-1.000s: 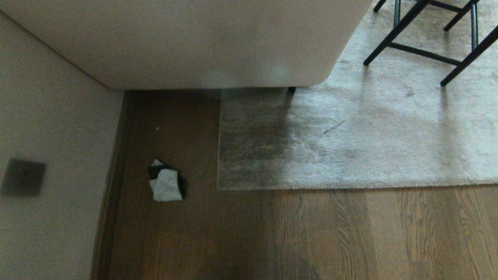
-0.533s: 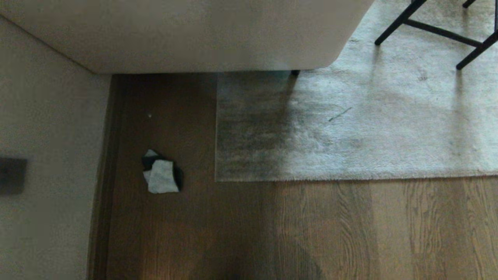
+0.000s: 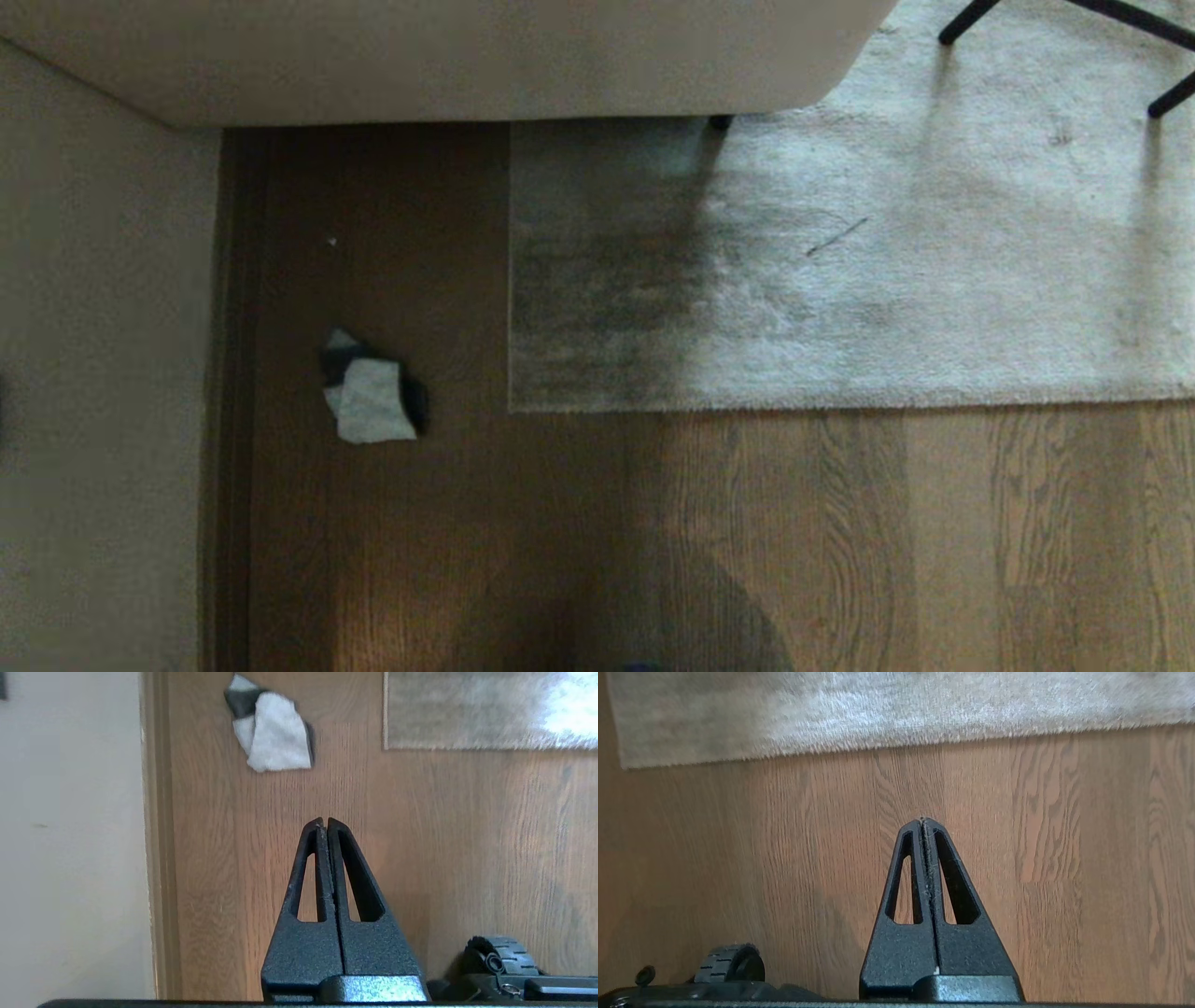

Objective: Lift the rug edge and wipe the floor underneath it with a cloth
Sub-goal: Pick up the rag

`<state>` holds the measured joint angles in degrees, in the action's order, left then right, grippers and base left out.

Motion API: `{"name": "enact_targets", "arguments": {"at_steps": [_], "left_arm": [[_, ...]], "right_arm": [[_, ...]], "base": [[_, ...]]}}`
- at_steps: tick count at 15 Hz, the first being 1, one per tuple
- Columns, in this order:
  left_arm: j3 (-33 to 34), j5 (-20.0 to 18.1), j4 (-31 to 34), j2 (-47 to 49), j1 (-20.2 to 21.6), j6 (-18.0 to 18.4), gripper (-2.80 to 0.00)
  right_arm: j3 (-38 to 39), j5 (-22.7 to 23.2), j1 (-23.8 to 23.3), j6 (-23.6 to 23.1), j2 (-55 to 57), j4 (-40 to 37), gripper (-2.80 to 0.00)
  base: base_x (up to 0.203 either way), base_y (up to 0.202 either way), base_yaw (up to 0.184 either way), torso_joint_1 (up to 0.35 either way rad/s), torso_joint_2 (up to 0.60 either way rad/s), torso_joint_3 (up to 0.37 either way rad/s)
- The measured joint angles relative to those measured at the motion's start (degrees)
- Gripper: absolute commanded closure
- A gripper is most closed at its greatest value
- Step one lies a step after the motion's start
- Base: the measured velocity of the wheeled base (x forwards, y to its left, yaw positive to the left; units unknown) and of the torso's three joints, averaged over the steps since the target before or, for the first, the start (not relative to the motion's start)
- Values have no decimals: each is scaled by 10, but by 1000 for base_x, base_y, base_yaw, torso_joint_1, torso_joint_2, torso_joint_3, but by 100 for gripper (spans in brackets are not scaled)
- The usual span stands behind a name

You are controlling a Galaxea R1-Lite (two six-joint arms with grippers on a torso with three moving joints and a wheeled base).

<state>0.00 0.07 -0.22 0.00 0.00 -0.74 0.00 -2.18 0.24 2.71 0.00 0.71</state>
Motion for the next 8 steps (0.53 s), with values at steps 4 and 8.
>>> {"name": "enact_targets", "arguments": {"at_steps": [4, 8], "left_arm": [[0, 0, 0, 0, 0, 0, 0], [0, 0, 0, 0, 0, 0, 0]], "right_arm": [[0, 0, 0, 0, 0, 0, 0], [0, 0, 0, 0, 0, 0, 0]], "base": [[0, 0, 0, 3, 1, -198], [0, 0, 0, 2, 3, -199]]}}
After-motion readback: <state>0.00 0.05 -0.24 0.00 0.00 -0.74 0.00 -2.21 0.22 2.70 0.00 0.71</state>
